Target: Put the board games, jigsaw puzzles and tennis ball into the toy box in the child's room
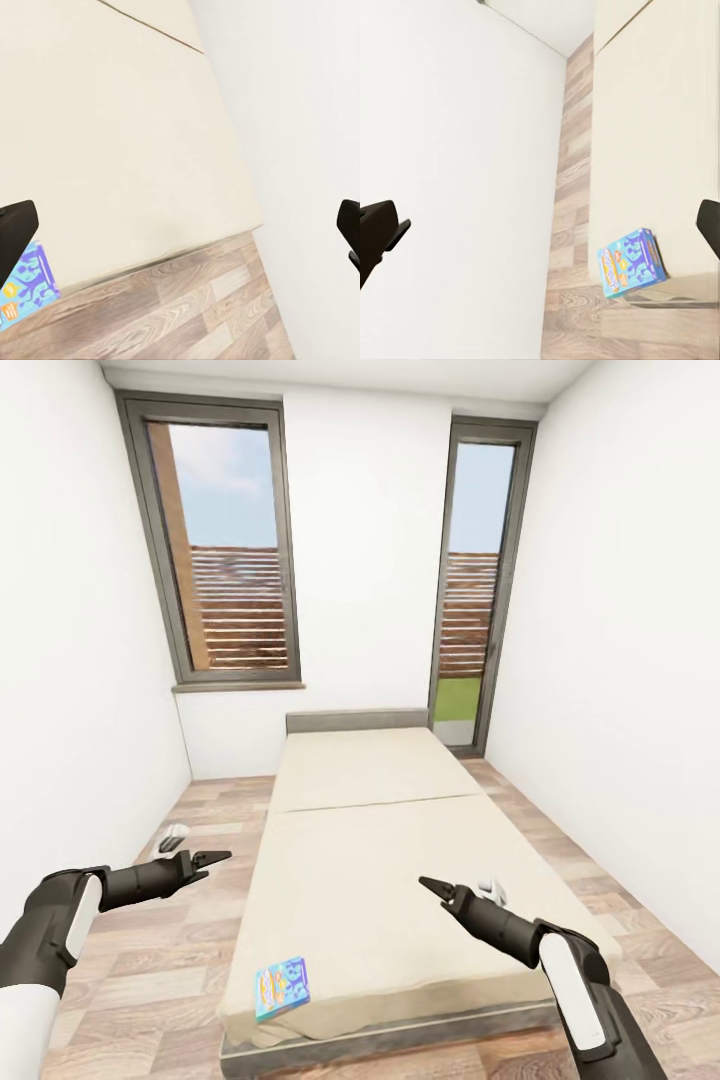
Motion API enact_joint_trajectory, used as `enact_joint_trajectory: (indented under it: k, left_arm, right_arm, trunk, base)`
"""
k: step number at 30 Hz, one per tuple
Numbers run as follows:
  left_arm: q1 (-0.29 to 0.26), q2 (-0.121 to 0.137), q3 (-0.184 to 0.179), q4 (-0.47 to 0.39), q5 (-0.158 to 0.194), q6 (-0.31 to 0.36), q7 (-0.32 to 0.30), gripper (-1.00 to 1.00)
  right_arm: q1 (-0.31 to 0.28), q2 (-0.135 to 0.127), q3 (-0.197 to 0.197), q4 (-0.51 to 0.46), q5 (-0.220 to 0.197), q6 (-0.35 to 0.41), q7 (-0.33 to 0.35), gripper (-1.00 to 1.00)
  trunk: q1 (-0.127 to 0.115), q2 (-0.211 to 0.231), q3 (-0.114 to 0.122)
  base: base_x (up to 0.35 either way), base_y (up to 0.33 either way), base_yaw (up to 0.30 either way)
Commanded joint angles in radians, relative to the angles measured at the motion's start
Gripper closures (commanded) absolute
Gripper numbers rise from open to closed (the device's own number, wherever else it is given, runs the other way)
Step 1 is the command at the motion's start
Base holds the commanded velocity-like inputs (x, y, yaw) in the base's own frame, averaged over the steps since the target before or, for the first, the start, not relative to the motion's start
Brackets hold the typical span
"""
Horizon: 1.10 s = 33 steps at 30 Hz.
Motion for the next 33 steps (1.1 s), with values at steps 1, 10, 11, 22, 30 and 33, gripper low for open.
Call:
enact_joint_trajectory:
  k: [1,10,11,22,30,33]
  left_arm:
    - [-0.001,0.001,0.001,0.000,0.005,0.007,0.000,-1.00]
    - [-0.001,0.049,0.002,0.005,0.003,0.009,-0.152,-1.00]
    - [0.000,0.063,0.001,0.005,0.003,0.009,-0.192,-1.00]
    - [0.004,0.190,-0.004,0.015,-0.004,0.022,-0.549,-1.00]
    - [0.008,0.219,-0.002,0.032,-0.005,0.020,-0.589,-1.00]
    - [0.008,0.220,-0.001,0.033,-0.005,0.022,-0.591,-1.00]
  right_arm:
    - [-0.001,0.000,-0.003,0.000,0.002,0.005,0.005,-1.00]
    - [0.000,-0.003,-0.002,0.003,0.003,-0.001,0.008,-1.00]
    - [0.000,-0.006,-0.002,0.003,0.002,-0.001,0.011,-1.00]
    - [0.000,-0.016,-0.009,0.003,-0.007,0.002,0.019,-1.00]
    - [0.000,-0.018,-0.016,0.004,-0.006,0.002,0.016,-1.00]
    - [0.000,-0.019,-0.024,0.005,-0.006,0.003,0.017,-1.00]
  trunk:
    - [0.004,-0.008,-0.004]
    - [0.038,-0.071,-0.033]
    - [0.042,-0.078,-0.036]
    - [0.084,-0.155,-0.070]
    - [0.115,-0.211,-0.095]
    - [0.127,-0.232,-0.105]
  base:
    - [0.000,0.000,0.000]
    - [0.000,0.000,0.000]
    - [0.000,0.000,0.000]
    - [0.000,0.000,0.000]
    - [0.000,0.000,0.000]
    - [0.000,0.000,0.000]
